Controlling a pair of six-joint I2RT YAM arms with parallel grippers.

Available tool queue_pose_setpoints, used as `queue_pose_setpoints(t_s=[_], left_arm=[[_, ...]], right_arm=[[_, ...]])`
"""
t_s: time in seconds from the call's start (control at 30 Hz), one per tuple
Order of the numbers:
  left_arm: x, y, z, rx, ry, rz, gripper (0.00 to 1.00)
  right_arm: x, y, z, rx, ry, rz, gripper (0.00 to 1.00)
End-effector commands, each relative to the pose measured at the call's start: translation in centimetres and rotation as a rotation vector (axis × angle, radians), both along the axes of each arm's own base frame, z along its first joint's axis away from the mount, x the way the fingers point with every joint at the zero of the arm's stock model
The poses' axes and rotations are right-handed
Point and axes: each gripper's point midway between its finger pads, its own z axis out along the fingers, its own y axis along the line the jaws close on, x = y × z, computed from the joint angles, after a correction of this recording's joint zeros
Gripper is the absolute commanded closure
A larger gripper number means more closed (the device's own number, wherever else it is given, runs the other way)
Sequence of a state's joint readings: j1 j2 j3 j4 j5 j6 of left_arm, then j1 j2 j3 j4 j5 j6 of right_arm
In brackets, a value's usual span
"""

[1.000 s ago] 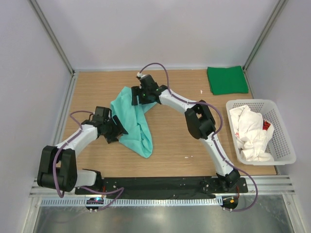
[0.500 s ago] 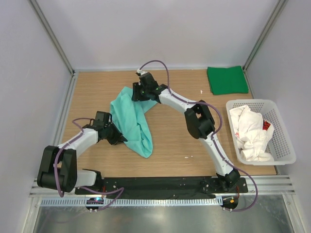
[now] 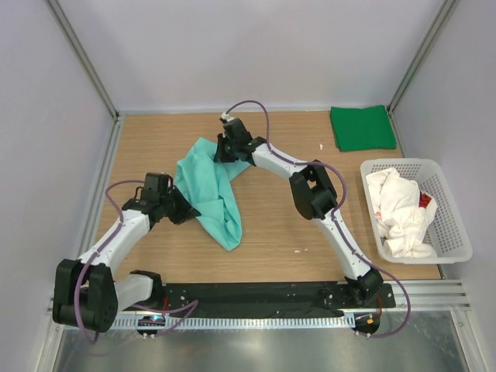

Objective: Fold and stack the t-shirts
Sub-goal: Flatten the tshirt out

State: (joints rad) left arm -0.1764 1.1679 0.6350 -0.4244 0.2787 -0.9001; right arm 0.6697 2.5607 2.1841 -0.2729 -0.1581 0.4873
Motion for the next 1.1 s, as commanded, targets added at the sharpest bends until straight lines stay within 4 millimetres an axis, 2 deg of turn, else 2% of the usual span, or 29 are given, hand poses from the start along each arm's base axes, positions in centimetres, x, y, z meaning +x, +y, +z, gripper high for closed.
queue_pose_setpoints(t_s=[0.0, 0.03, 0.07, 0.1, 0.13, 0.17, 0.2, 0.23, 0.27, 0.33, 0.37, 0.4, 0.43, 0.47, 0.53, 0.57, 0.6, 0.63, 0.67, 0.7, 0.73, 0.77, 0.8, 0.83, 0.87, 0.9, 0.97, 1.0, 1.07], left_arm=[[0.7, 0.3, 2.8, 0.02, -0.091, -0.007, 1.0], [0.8, 0.7, 3.2, 0.041, -0.103, 0.004, 1.0], [0.9, 1.1, 3.7, 0.06, -0.117, 0.014, 1.0], [1.5, 1.5, 5.1, 0.083, -0.158, 0.014, 1.0], [1.7, 2.4, 5.8, 0.128, -0.177, 0.036, 1.0], [2.1, 2.9, 6.8, 0.149, -0.2, 0.047, 1.0], [3.3, 3.6, 9.4, 0.167, -0.267, 0.064, 1.0], [4.1, 4.6, 10.4, 0.208, -0.288, 0.092, 1.0], [5.7, 5.2, 14.5, 0.222, -0.371, 0.116, 1.0], [7.9, 6.4, 17.2, 0.285, -0.401, 0.117, 1.0], [9.6, 6.9, 23.1, 0.31, -0.525, 0.145, 1.0], [10.2, 7.1, 25.1, 0.326, -0.554, 0.15, 1.0], [10.8, 7.3, 27.3, 0.346, -0.596, 0.146, 1.0], [11.8, 7.7, 31.6, 0.354, -0.677, 0.177, 1.0], [11.7, 8.1, 33.9, 0.373, -0.713, 0.193, 1.0], [11.3, 8.4, 34.7, 0.381, -0.728, 0.21, 1.0], [10.7, 8.6, 34.4, 0.386, -0.719, 0.215, 1.0], [10.2, 8.7, 33.6, 0.388, -0.705, 0.221, 1.0], [8.8, 8.8, 30.8, 0.393, -0.652, 0.215, 1.0], [8.1, 8.8, 28.8, 0.392, -0.617, 0.206, 1.0], [7.3, 8.8, 26.2, 0.394, -0.563, 0.198, 1.0], [5.7, 8.8, 20.3, 0.4, -0.431, 0.18, 1.0], [4.1, 8.7, 18.4, 0.387, -0.409, 0.173, 1.0], [3.0, 8.6, 15.8, 0.377, -0.355, 0.172, 1.0], [1.1, 8.8, 10.5, 0.385, -0.238, 0.161, 1.0], [0.4, 8.7, 9.2, 0.38, -0.232, 0.157, 0.99], [-1.4, 8.6, 5.0, 0.373, -0.132, 0.142, 0.77], [-1.9, 8.3, 4.3, 0.366, -0.099, 0.131, 0.69], [-2.3, 8.3, 3.7, 0.368, -0.074, 0.117, 0.52]], right_arm=[[2.2, 0.4, 5.4, 0.064, -0.102, -0.047, 0.92], [2.6, -0.1, 7.0, 0.073, -0.12, -0.061, 0.99], [2.9, -0.5, 7.9, 0.073, -0.132, -0.074, 0.99], [3.3, -1.0, 8.8, 0.072, -0.143, -0.088, 0.99], [4.1, -2.2, 11.2, 0.073, -0.171, -0.124, 0.99], [4.6, -3.0, 12.6, 0.075, -0.189, -0.141, 0.99], [5.0, -3.8, 14.4, 0.084, -0.211, -0.159, 0.99], [6.2, -6.0, 18.1, 0.111, -0.265, -0.211, 0.99], [6.7, -7.1, 20.4, 0.142, -0.291, -0.237, 0.99], [7.9, -9.7, 26.1, 0.229, -0.357, -0.291, 0.99], [8.7, -12.7, 30.0, 0.28, -0.402, -0.337, 0.99], [8.6, -14.1, 33.3, 0.347, -0.425, -0.366, 0.99], [8.4, -15.6, 35.5, 0.378, -0.449, -0.383, 0.99], [7.7, -18.5, 39.3, 0.419, -0.496, -0.407, 0.99], [6.2, -20.9, 40.5, 0.414, -0.488, -0.431, 0.99], [3.4, -22.8, 44.1, 0.435, -0.533, -0.435, 0.99], [3.0, -23.2, 40.4, 0.382, -0.458, -0.445, 0.99], [1.9, -23.6, 39.2, 0.358, -0.429, -0.446, 0.99], [0.3, -24.0, 38.2, 0.34, -0.4, -0.444, 0.99], [-2.5, -24.6, 34.3, 0.297, -0.312, -0.435, 0.99], [-4.4, -25.1, 32.4, 0.294, -0.251, -0.449, 0.97], [-6.2, -25.7, 29.7, 0.274, -0.185, -0.467, 0.95], [-9.4, -26.2, 21.2, 0.2, 0.0, -0.479, 0.8], [-12.9, -26.8, 21.2, 0.228, 0.006, -0.467, 0.7], [-15.1, -27.3, 18.4, 0.209, 0.069, -0.471, 0.65], [-19.0, -28.7, 12.3, 0.126, 0.194, -0.495, 0.61], [-22.7, -30.5, 10.6, 0.087, 0.201, -0.512, 0.5], [-24.9, -31.7, 8.1, 0.023, 0.261, -0.523, 0.39], [-26.1, -32.9, 8.0, -0.028, 0.235, -0.53, 0.27]])
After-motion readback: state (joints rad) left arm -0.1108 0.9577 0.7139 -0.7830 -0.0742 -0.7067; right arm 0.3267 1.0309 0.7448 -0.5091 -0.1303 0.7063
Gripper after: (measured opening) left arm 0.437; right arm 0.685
